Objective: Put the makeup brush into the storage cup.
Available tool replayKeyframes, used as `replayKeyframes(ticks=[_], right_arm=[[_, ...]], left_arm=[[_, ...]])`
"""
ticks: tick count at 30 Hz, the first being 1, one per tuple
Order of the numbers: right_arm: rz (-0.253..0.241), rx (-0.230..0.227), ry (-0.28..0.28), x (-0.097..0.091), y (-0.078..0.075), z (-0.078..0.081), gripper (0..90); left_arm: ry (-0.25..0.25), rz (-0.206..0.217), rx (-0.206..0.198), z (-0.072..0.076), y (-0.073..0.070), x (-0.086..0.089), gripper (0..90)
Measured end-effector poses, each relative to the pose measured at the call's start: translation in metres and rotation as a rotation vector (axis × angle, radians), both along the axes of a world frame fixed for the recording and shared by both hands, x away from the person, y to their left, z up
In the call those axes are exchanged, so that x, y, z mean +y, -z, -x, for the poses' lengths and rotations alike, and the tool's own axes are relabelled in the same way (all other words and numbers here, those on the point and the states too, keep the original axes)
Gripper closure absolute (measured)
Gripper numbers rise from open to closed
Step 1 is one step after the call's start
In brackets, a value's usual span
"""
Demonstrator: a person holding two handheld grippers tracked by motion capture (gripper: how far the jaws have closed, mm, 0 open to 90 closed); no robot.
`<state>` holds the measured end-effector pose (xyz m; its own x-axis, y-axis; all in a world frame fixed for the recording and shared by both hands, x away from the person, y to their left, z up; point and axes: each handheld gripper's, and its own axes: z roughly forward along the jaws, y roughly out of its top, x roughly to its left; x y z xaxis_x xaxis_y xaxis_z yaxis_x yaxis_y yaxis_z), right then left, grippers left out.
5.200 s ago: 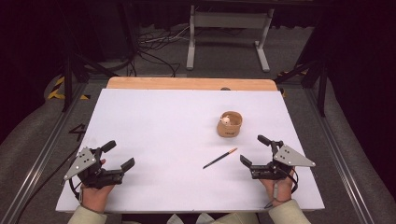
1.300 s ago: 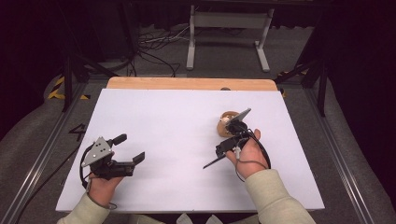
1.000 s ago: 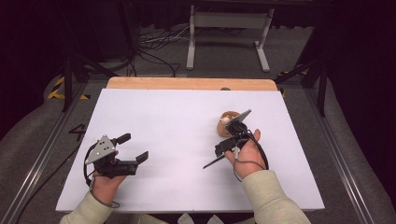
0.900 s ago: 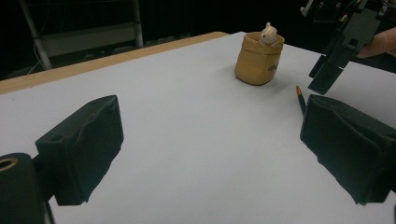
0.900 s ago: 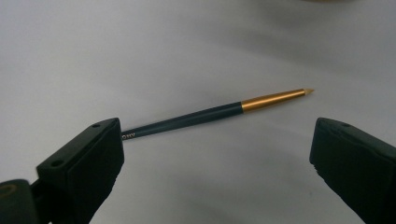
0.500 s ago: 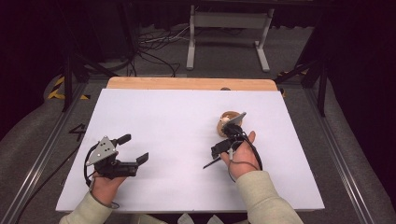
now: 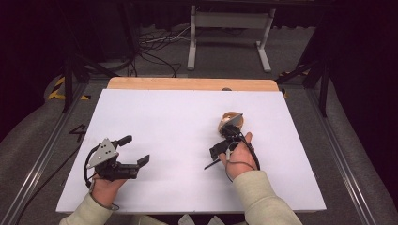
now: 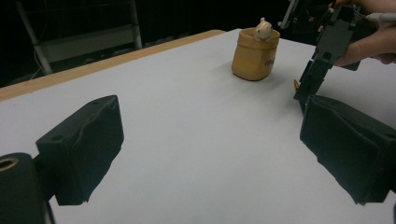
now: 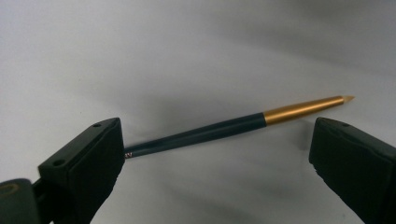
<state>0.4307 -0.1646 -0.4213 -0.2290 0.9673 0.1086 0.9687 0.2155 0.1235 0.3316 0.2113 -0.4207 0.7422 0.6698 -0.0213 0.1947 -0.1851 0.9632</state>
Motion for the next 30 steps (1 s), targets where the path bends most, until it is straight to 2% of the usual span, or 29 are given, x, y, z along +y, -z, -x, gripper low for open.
replayKeyframes(ticks=[2,5,9,15,20,25,26,28,30], right_arm=[[0.014,-0.014,-0.008,0.003,-0.0004,0.0002,3.9],[0.023,-0.007,-0.014,0.0061,-0.0001,-0.0003,4.3],[0.033,-0.005,-0.013,0.0078,0.0001,-0.0016,4.6],[0.036,0.007,-0.006,0.0074,0.0025,-0.0033,4.8],[0.063,0.001,-0.013,0.0101,0.0036,-0.0034,5.2],[0.074,0.001,-0.017,0.0103,0.0025,-0.0028,10.1],[0.079,-0.001,-0.011,0.0102,0.0024,-0.0023,14.0],[0.054,0.019,-0.015,0.0089,0.0045,-0.0021,16.2],[0.072,0.012,-0.023,0.0107,0.0046,-0.0011,17.6]], left_arm=[[0.002,-0.004,-0.012,0.0022,-0.0009,-0.0002,8.5],[0.005,-0.016,-0.047,0.0062,-0.0034,-0.0022,8.8],[0.007,-0.025,-0.061,0.0085,-0.0039,-0.0043,8.8],[0.003,-0.02,-0.056,0.0074,-0.003,-0.0034,8.8],[0.005,-0.03,-0.062,0.0078,-0.0028,-0.0044,9.1],[0.006,-0.023,-0.056,0.0076,-0.0023,-0.0042,9.2],[0.006,-0.024,-0.055,0.0075,-0.0023,-0.0042,9.4],[0.007,-0.024,-0.056,0.0077,-0.0023,-0.0044,9.4],[0.007,-0.024,-0.057,0.0078,-0.0024,-0.0045,9.4]])
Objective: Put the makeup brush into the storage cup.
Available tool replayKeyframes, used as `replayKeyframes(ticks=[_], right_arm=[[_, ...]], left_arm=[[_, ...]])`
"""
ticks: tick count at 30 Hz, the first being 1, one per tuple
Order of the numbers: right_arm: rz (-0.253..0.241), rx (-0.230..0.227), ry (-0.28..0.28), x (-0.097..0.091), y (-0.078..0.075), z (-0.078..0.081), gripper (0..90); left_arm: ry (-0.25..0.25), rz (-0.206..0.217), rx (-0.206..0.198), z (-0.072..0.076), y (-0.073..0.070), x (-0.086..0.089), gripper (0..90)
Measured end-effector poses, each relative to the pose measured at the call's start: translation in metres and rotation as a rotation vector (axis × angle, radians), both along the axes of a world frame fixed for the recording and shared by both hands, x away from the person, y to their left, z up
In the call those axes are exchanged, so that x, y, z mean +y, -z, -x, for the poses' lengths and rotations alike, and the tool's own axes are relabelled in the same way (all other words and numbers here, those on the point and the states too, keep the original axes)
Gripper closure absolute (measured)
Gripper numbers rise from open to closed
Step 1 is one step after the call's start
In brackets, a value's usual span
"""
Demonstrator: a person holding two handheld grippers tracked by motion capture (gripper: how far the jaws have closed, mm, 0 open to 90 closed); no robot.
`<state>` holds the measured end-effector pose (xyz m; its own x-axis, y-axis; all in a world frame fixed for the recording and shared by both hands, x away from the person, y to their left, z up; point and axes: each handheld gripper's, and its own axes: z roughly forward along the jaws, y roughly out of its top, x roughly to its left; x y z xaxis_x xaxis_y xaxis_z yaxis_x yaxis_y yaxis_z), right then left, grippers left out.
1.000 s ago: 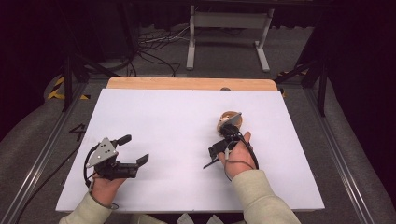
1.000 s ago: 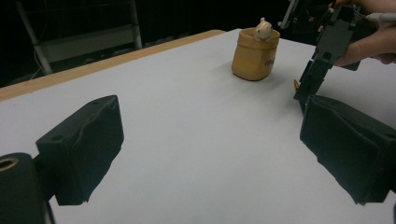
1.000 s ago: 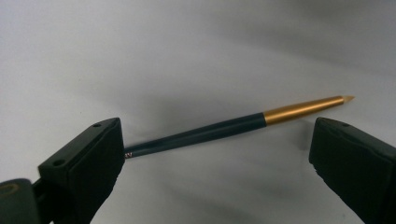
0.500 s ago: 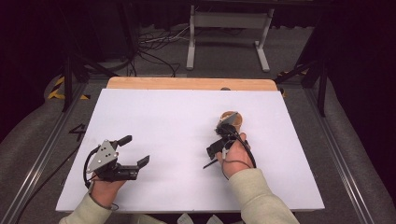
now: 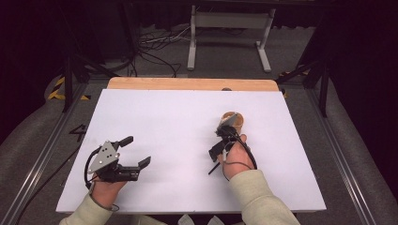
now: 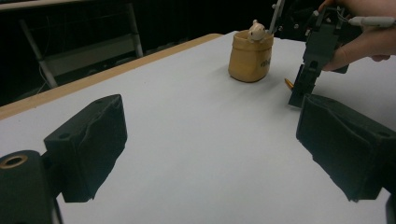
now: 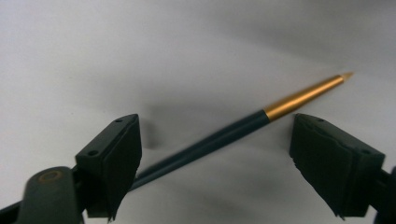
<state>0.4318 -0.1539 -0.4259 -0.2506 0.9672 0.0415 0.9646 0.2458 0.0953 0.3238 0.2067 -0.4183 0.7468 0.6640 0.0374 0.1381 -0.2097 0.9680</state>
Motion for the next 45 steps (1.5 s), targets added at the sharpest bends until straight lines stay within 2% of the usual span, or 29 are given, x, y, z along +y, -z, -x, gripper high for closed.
replayKeyframes(ticks=[2,8,13,19,23,32,35,38,45], right_arm=[[0.012,-0.001,-0.005,0.001,0.0,0.0,19.9],[0.065,-0.002,-0.003,-0.001,-0.003,0.001,35.1],[0.078,0.015,0.003,-0.001,-0.004,0.0,43.5],[0.079,0.043,-0.012,-0.001,-0.007,0.001,72.1],[0.073,0.054,-0.011,-0.003,-0.007,0.001,82.2],[0.074,0.044,-0.037,-0.003,-0.007,0.002,83.5],[0.032,0.034,-0.035,-0.006,-0.008,0.004,83.5],[0.02,0.021,-0.032,-0.009,-0.01,0.005,83.6],[-0.002,-0.038,-0.07,-0.009,-0.029,0.01,83.6]], left_arm=[[0.001,0.0,0.002,0.0,0.0,0.0,9.4],[0.003,0.001,0.004,-0.001,0.0,0.0,9.4],[0.002,0.003,0.007,-0.001,0.001,0.001,9.6],[0.004,0.003,0.009,-0.001,0.001,0.001,9.8],[0.009,0.001,0.016,-0.002,0.001,0.001,10.1],[-0.006,0.009,0.018,-0.002,0.002,0.002,9.7],[-0.02,0.018,0.014,-0.002,0.001,0.005,8.7],[-0.021,0.017,0.015,-0.001,0.001,0.006,8.5],[-0.033,0.018,0.017,0.001,0.002,0.009,8.5]])
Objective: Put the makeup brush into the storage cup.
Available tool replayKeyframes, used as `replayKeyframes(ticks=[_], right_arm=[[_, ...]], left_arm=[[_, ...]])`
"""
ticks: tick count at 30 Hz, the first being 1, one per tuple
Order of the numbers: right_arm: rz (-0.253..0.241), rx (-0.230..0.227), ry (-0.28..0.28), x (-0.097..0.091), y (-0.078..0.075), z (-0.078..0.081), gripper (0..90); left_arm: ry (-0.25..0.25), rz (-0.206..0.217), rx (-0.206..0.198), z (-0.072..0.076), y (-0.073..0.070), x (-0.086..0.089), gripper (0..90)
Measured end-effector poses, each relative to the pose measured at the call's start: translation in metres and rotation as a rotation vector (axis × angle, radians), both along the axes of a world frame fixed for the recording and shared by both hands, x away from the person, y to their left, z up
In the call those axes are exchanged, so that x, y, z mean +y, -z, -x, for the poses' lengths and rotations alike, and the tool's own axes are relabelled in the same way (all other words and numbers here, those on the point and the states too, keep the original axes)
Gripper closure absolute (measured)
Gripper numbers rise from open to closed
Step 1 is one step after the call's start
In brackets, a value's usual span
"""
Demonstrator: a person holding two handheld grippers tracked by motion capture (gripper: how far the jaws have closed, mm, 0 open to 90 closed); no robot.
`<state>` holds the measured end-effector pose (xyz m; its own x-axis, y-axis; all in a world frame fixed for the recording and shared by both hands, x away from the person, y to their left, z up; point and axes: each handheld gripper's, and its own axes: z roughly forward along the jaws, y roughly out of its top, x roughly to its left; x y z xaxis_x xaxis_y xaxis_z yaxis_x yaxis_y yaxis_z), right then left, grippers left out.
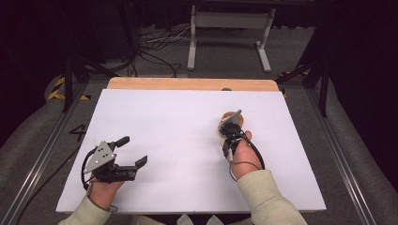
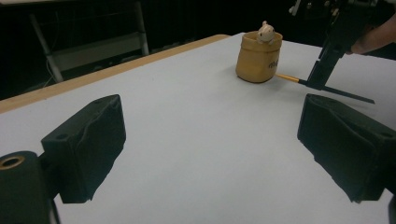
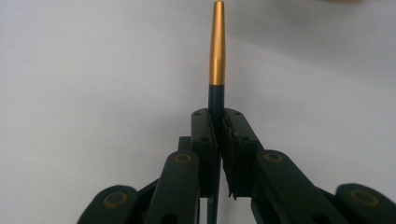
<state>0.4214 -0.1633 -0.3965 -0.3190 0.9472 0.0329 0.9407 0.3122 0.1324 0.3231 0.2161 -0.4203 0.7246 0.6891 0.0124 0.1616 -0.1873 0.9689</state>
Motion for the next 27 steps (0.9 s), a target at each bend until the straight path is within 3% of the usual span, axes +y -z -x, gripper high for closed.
replayKeyframes(ticks=[16,27], right_arm=[[-0.097,-0.202,-0.081,-0.009,-0.041,0.017,83.6],[-0.161,-0.415,-0.148,-0.023,-0.052,0.031,83.5]], left_arm=[[-0.015,0.006,0.0,0.002,0.001,0.004,8.1],[-0.013,0.006,0.004,0.001,0.001,0.004,8.1]])
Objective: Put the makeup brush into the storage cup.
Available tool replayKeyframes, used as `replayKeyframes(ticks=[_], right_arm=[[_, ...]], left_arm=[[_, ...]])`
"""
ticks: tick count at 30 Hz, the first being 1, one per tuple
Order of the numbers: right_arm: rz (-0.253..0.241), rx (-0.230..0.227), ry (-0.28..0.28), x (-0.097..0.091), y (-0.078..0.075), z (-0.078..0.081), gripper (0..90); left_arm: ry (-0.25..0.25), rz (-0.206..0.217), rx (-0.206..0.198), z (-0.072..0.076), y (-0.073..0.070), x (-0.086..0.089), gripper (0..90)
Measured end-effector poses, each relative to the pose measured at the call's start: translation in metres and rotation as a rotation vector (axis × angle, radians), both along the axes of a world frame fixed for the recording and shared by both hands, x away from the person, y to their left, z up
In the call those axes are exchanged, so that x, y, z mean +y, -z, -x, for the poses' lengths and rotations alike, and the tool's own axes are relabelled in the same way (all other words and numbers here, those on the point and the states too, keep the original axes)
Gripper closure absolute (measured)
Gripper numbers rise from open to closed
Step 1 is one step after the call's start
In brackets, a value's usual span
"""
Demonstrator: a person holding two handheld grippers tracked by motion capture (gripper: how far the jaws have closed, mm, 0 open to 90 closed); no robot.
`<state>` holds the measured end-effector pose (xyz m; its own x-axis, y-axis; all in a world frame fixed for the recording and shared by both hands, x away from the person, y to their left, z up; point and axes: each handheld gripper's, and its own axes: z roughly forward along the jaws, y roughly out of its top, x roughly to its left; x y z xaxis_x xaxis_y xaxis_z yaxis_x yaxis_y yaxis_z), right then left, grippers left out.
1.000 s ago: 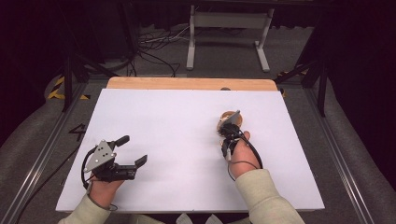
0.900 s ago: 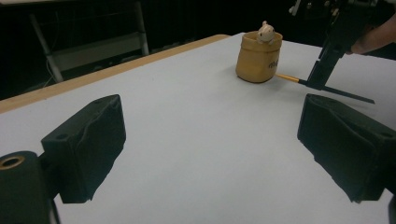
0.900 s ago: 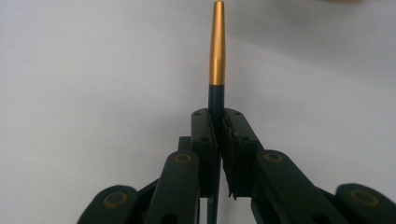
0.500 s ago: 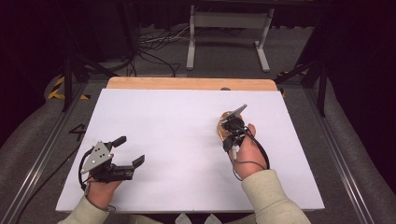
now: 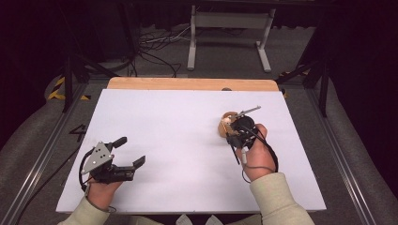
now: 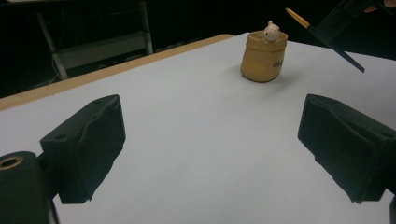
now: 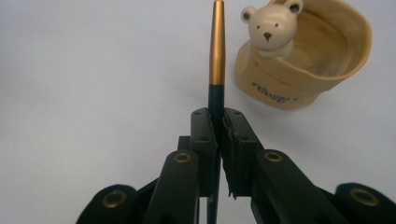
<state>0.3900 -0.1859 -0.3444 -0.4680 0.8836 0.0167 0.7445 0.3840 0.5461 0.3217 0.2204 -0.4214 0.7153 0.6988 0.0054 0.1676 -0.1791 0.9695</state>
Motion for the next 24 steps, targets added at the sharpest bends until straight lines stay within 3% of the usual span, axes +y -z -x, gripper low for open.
replayKeyframes(ticks=[10,14,19,24], right_arm=[[-0.085,-0.168,-0.01,-0.016,0.001,0.012,83.4],[-0.134,-0.235,-0.039,-0.021,0.001,0.017,83.4],[-0.148,-0.347,-0.066,-0.024,0.0,0.025,83.3],[-0.194,-0.424,-0.084,-0.03,0.003,0.027,83.2]], left_arm=[[0.0,-0.007,0.001,0.0,0.0,0.0,8.5],[0.003,-0.002,0.003,0.0,0.001,0.0,8.5],[0.004,-0.004,0.006,0.0,0.001,0.0,8.6],[0.004,-0.002,0.006,0.0,0.001,0.0,8.7]])
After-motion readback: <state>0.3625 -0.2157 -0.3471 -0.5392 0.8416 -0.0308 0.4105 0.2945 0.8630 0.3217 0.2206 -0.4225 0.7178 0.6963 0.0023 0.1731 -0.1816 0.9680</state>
